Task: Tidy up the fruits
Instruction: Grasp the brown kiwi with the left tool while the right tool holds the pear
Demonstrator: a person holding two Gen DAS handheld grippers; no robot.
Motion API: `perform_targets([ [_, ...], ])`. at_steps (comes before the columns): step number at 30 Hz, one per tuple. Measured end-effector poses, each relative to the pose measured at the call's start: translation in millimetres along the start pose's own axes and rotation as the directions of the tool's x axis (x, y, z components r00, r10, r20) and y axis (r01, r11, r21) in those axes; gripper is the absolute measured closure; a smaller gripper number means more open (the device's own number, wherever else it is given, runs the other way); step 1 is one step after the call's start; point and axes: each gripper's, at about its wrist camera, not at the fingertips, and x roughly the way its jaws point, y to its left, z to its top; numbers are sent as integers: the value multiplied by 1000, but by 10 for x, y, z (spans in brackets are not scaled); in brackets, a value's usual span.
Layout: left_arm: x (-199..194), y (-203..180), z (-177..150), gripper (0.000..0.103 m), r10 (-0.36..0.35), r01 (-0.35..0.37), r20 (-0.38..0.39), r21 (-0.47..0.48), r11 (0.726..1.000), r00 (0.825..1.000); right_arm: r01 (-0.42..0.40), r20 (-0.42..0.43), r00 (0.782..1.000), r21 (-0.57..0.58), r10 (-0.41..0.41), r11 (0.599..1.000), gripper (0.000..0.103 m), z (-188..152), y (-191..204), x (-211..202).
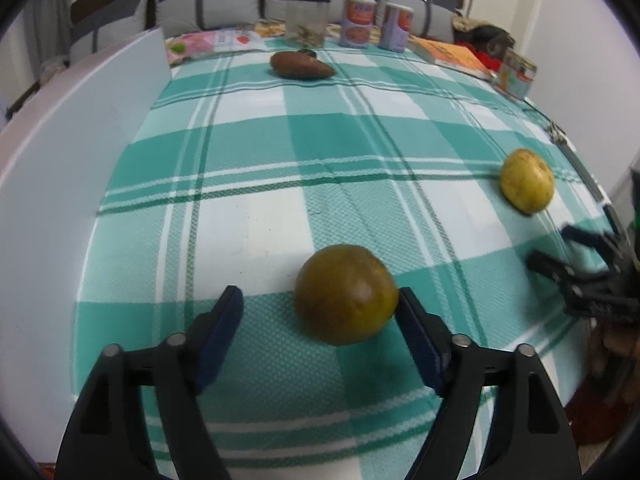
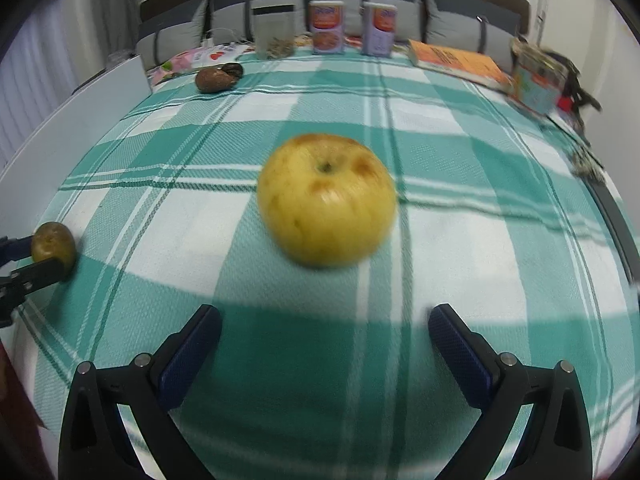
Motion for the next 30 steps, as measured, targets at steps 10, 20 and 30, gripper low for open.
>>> perform_targets([
  [10, 98, -61, -134, 10, 61, -63, 53, 37, 997, 997, 48, 58, 997, 14, -49, 999, 0, -150, 72, -61],
  [20, 86, -61, -161, 8, 45, -48, 59, 51, 998, 997, 49, 66, 997, 13, -50, 999, 0, -147, 81, -59],
  [30, -152, -68, -23, 9, -110, 106, 95, 49, 993, 989, -99, 66, 994, 108, 92, 989, 0, 137, -207, -235],
])
